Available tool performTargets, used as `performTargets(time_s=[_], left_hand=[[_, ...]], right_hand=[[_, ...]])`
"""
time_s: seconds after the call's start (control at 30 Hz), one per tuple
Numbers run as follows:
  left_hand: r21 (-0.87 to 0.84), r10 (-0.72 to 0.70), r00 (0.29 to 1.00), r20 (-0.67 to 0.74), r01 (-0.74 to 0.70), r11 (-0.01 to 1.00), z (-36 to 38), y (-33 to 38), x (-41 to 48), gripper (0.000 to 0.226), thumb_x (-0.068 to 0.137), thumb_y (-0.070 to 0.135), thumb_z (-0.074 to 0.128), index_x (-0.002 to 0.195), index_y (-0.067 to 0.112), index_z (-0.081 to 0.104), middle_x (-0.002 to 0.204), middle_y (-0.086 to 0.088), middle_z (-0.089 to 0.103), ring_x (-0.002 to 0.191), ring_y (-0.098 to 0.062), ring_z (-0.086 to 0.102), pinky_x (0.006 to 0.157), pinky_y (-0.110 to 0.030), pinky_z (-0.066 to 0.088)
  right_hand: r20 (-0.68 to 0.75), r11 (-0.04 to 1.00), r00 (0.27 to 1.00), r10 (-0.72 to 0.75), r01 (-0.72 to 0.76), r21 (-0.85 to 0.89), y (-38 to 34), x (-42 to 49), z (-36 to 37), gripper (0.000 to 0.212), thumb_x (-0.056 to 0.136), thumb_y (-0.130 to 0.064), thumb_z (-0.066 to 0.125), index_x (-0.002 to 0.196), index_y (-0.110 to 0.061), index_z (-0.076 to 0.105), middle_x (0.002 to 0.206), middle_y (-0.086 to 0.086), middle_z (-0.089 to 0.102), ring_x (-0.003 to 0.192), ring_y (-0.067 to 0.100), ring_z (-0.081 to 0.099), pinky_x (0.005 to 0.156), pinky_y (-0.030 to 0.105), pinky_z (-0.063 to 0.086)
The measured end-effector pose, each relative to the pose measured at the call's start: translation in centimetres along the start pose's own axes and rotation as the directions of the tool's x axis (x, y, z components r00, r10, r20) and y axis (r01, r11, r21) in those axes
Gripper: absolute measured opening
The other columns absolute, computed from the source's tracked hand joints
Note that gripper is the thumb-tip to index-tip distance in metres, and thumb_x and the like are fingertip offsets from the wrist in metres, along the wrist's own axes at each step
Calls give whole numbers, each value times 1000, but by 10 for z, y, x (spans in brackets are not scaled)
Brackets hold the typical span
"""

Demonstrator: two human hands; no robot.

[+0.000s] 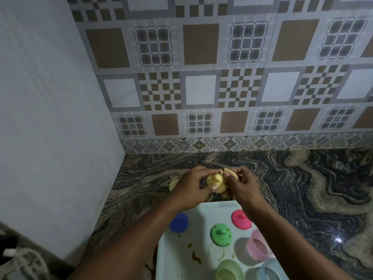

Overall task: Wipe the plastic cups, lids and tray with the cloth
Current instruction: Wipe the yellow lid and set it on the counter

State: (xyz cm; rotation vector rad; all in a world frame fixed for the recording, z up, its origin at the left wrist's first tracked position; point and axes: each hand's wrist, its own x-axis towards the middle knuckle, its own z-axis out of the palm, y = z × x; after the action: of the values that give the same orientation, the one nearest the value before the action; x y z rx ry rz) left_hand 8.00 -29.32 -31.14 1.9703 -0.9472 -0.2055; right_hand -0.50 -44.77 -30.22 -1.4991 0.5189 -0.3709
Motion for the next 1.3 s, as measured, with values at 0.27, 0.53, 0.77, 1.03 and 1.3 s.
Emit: performTargets(time_s=[0.27, 0.53, 0.77, 1.03, 1.3], left_hand=[[-88, -24, 981, -192, 7, 996, 1, -14, -8, 23, 76, 15, 86, 97, 19, 79, 111, 7, 72, 99, -2, 67, 85, -23, 55], [111, -201, 918, -341, 252, 961, -19, -54, -18, 22, 77, 20, 83, 84, 20, 62, 109, 5, 66, 99, -15, 61, 79, -30, 49], [263, -336, 892, -304, 417, 870, -19, -84, -8, 20, 83, 35, 77, 92, 24, 62, 106, 0, 68, 98, -24, 62, 76, -34, 50], [262, -331, 872, -360, 435, 861, -19, -98, -4, 18, 86, 37, 71, 94, 26, 59, 104, -2, 67, 94, -26, 61, 74, -38, 52], [225, -352, 884, -307, 427, 876, -16, -105, -6, 17, 86, 32, 74, 92, 22, 63, 95, -4, 69, 88, -25, 62, 72, -37, 52]], right_hand=[[-50, 970, 980, 190, -180, 164, 13, 7, 10, 15, 101, -14, 54, 94, -2, 60, 72, 15, 64, 62, 30, 63, 54, 38, 55], [199, 735, 878, 436, -475, 485, 17, 22, -2, 49, 98, -51, 49, 78, -13, 71, 84, 10, 73, 77, 25, 66, 74, 37, 52], [326, 815, 833, 447, -530, 235, 35, 27, 19, 33, 93, -19, 62, 120, -2, 69, 106, 14, 72, 83, 23, 71, 75, 37, 57], [214, 791, 832, 513, -554, 259, 50, 33, 18, 30, 93, -12, 63, 123, -5, 63, 120, 21, 67, 95, 31, 66, 71, 40, 57], [223, 777, 813, 537, -580, 244, 60, 33, 23, 35, 94, -13, 61, 128, -5, 60, 121, 21, 67, 90, 28, 67, 63, 36, 57]])
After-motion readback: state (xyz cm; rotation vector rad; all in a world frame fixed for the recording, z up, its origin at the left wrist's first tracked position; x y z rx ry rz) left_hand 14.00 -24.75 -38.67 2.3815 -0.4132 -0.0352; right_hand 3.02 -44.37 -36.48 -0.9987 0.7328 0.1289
